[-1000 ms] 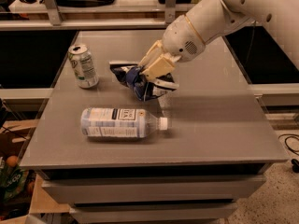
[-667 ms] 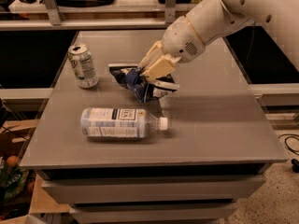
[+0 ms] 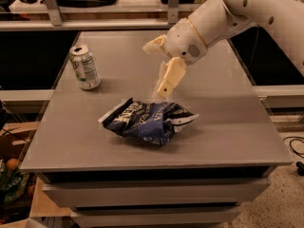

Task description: Move blue chip bag near blue plastic bottle

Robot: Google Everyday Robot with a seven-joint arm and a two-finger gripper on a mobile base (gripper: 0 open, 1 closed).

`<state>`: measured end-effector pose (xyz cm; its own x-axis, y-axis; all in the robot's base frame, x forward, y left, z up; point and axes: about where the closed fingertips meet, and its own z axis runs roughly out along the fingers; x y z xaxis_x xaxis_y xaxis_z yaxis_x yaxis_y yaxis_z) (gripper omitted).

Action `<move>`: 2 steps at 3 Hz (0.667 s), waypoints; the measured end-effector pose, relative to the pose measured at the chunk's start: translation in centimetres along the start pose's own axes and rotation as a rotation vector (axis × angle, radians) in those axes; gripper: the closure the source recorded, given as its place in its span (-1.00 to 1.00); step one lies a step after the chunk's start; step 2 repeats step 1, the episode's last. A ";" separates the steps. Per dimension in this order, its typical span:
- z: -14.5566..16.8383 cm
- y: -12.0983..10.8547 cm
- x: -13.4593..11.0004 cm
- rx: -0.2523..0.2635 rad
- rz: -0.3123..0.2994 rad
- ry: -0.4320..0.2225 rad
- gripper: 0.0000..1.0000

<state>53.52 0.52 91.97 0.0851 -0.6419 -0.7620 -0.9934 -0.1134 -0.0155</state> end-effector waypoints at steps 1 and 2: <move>0.0 -0.1 0.0 0.003 -0.002 -0.002 -1.00; 0.0 -0.1 0.0 0.003 -0.002 -0.002 -1.00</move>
Offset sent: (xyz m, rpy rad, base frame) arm 0.0000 0.0000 0.0000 0.0000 0.0000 0.0000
